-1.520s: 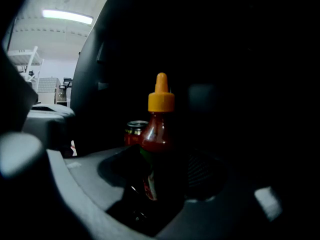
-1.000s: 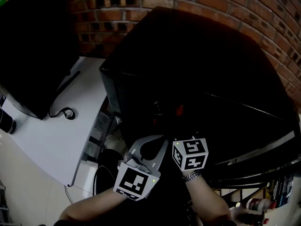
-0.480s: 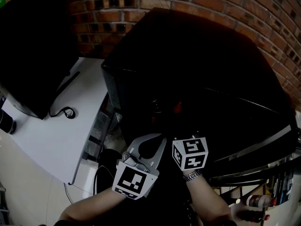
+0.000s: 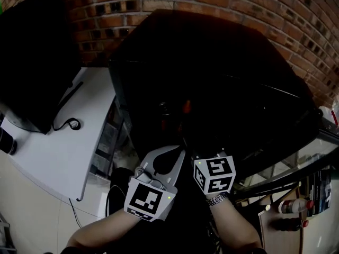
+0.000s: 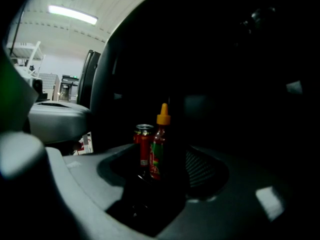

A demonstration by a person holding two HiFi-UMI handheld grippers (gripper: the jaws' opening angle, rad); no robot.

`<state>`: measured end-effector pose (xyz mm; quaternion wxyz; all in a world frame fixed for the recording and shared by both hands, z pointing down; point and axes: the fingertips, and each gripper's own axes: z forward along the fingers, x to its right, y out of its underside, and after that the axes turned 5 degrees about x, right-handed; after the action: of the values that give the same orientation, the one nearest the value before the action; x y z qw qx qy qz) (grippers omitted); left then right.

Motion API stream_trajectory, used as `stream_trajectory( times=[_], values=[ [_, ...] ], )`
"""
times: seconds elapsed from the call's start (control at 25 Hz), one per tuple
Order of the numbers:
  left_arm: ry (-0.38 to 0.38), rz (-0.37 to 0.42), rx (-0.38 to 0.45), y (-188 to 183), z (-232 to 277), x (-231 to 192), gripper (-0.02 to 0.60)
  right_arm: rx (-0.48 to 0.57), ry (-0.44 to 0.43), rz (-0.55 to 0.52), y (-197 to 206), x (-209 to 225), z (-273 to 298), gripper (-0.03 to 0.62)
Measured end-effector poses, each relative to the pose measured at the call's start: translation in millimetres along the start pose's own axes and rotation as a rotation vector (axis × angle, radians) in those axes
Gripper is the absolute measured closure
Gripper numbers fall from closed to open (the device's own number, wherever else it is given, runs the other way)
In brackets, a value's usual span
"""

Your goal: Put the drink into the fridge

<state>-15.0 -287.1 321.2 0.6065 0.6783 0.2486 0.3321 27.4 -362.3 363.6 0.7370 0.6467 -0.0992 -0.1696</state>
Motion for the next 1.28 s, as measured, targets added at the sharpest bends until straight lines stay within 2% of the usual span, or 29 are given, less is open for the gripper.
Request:
stream_trajectory(
  times=[0.44,0.72,1.0,1.16,1.28],
  values=[
    [0.103,0.014,0.037,-23.8,-25.6,64.4,0.578,0.016,0.122,0.010,2.3,1.9,-98.6,0.316],
    [0.162,-0.003,0.066,-36.3,-39.1,109.1,0.578,0.016,0.184,-0.002,1.9,0.7,-160.3,0.316],
    [0.255,-0.046,0.094,-48.4,-38.9,178.6,0.578,-0.005,0.292,-0.009,14.4,21.0,-242.5,0.316],
    [0.326,-0.033,0.094,-50.8,-39.1,220.7,0.578,-0.013,0.361,-0.001,22.9,33.8,-291.0,0.316],
    [0.365,-0.063,0.104,-58.7,-39.2,254.2,0.578,-0.021,0.419,0.010,32.3,43.3,-329.6,0.316]
  ],
)
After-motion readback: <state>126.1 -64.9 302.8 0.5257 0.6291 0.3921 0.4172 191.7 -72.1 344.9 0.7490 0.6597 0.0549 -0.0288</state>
